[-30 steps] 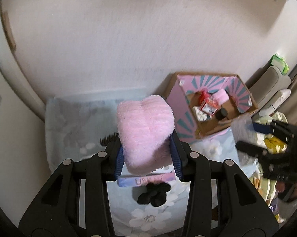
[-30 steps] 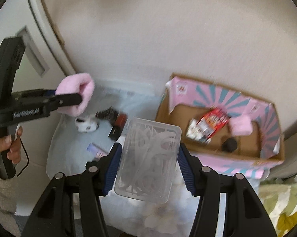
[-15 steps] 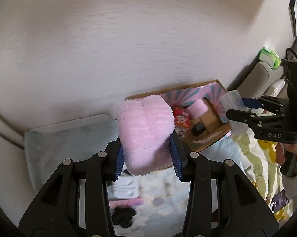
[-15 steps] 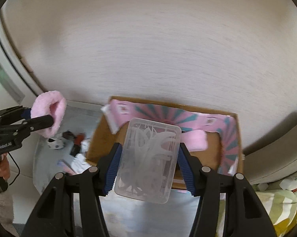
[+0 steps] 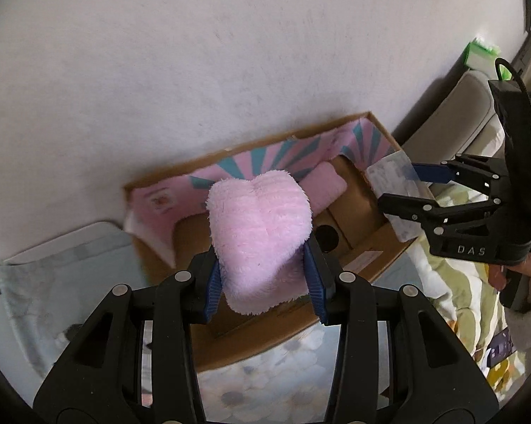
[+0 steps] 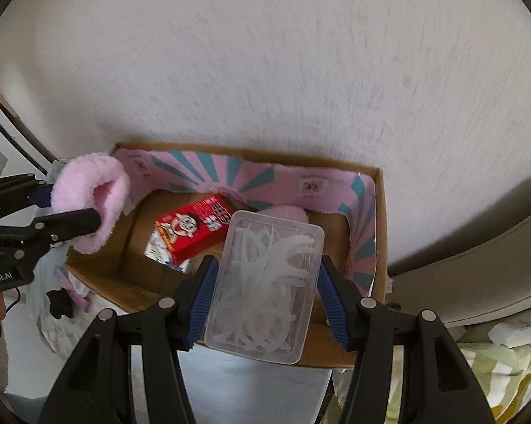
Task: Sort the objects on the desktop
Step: 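Carry the pink pad into the box with the left tool while the right tool carries the clear box, then open both tools to drop the pad and clear box into the box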
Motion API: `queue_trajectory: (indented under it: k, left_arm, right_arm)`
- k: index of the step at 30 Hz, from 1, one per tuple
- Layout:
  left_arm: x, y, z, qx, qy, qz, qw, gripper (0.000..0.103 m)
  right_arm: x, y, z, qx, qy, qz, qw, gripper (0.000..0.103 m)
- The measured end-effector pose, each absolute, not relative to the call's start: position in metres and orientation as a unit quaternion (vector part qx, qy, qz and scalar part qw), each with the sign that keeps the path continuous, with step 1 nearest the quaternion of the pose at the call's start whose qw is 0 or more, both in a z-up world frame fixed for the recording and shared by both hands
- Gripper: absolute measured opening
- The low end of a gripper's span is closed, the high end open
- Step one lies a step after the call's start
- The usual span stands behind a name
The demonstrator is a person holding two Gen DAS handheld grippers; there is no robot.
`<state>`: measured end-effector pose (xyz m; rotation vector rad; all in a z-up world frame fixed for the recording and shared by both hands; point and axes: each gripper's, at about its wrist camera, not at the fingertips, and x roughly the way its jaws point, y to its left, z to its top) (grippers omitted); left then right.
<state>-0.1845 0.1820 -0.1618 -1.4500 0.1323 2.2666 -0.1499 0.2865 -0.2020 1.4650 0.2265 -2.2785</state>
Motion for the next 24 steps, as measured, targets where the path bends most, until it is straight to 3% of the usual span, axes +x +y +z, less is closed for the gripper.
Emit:
queue_trajectory:
  k: [20, 22, 23, 24]
  left_arm:
    - [-0.207, 0.204, -0.202, -0.561, 0.047, 0.800, 0.208, 0.038]
    - [-0.208, 0.205, -0.204, -0.564, 0.045, 0.798, 0.207, 0.049]
    - [-0.208, 0.205, -0.205, -0.566, 0.045, 0.798, 0.204, 0.072]
    - [-0.208, 0.206, -0.206, -0.565, 0.050, 0.800, 0.197, 0.088]
  right_arm:
    - [-0.169, 0.292, -0.253, 0.565, 0.097, -0.787, 0.227, 0.053]
    - [-0.170, 0.290, -0.259, 0.571, 0.102, -0.783, 0.224, 0.053]
    - [-0.169, 0.288, -0.260, 0.567, 0.111, -0.786, 0.218, 0.054]
    - [-0.168, 0.287, -0.261, 0.563, 0.121, -0.789, 0.212, 0.058]
